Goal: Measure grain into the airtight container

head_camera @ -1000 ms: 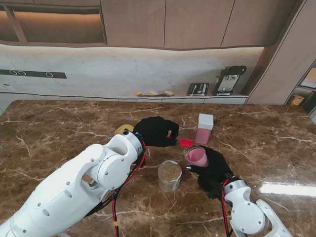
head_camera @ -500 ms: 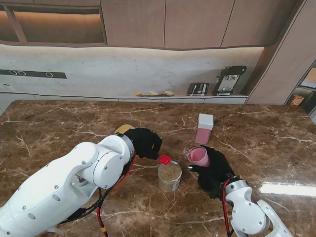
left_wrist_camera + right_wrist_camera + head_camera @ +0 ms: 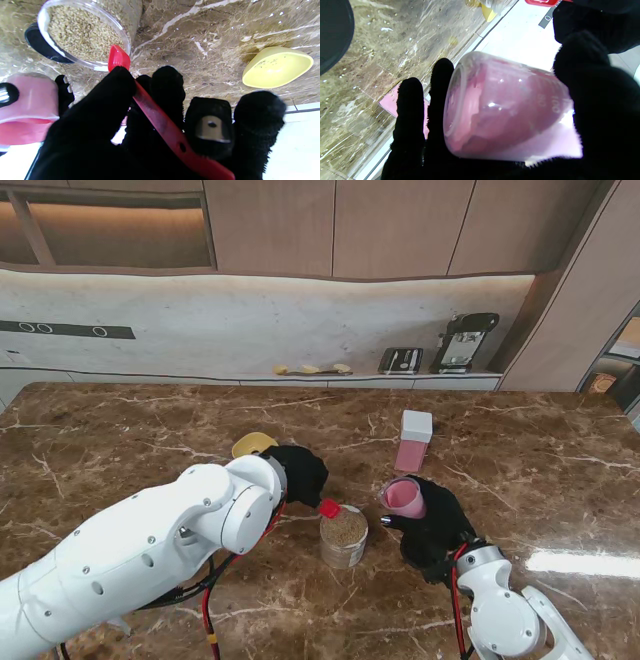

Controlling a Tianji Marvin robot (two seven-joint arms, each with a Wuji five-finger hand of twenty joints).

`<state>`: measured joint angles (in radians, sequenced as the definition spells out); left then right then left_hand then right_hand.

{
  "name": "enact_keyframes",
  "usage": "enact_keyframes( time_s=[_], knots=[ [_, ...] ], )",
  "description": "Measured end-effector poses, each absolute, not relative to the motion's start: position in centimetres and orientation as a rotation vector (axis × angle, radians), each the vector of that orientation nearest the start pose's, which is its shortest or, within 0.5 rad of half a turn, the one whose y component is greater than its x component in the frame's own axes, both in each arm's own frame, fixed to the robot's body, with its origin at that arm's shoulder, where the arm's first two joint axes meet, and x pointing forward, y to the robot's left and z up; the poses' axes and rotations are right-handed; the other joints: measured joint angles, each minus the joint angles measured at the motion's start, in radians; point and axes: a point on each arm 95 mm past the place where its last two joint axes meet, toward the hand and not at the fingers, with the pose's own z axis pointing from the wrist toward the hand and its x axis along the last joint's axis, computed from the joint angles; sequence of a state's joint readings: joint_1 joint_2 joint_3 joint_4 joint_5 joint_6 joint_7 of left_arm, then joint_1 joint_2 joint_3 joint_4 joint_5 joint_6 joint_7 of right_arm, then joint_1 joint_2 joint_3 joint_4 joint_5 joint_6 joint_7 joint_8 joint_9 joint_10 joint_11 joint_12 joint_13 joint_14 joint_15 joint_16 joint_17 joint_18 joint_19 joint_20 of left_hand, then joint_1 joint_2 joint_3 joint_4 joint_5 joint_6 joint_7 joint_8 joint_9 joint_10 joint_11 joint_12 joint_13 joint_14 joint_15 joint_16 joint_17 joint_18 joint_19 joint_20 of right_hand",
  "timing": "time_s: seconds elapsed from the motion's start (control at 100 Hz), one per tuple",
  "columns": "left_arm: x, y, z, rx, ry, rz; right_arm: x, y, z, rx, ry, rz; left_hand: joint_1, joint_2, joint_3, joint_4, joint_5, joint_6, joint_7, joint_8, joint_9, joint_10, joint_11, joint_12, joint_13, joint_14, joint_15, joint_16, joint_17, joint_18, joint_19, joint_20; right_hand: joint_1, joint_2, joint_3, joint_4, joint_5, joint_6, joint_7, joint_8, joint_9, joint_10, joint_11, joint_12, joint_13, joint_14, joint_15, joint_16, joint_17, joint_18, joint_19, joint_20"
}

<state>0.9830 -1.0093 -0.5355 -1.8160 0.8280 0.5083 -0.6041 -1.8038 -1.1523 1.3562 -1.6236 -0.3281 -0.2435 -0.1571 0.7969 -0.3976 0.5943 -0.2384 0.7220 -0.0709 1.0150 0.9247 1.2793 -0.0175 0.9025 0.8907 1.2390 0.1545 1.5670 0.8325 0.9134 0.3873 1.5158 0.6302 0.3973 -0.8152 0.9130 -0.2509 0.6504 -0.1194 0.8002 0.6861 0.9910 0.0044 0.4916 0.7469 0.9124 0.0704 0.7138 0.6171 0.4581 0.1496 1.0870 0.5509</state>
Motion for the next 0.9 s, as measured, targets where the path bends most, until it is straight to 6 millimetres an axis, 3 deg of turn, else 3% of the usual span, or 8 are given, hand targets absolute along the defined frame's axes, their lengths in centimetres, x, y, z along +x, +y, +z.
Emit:
enact_keyframes(
  time_s=[0.9],
  knots=[
    [40.7, -16.8, -24.5, -1.262, 2.024, -1.111, 34.0, -3.2, -35.9, -2.180, -1.058, -2.428, 0.000, -0.008, 0.014, 0.000, 0.000, 0.008, 0.000, -0.012, 0.000, 0.000, 0.000, 0.000, 0.000, 0.000, 0.000, 0.000, 0.013, -0.012, 0.000, -0.012, 0.000, 0.000, 0.000, 0.000, 0.000, 0.000, 0.000, 0.000, 0.000, 0.000, 0.000, 0.000, 0.000, 0.000, 0.000, 0.000, 0.000, 0.000, 0.000, 0.000]
  ],
)
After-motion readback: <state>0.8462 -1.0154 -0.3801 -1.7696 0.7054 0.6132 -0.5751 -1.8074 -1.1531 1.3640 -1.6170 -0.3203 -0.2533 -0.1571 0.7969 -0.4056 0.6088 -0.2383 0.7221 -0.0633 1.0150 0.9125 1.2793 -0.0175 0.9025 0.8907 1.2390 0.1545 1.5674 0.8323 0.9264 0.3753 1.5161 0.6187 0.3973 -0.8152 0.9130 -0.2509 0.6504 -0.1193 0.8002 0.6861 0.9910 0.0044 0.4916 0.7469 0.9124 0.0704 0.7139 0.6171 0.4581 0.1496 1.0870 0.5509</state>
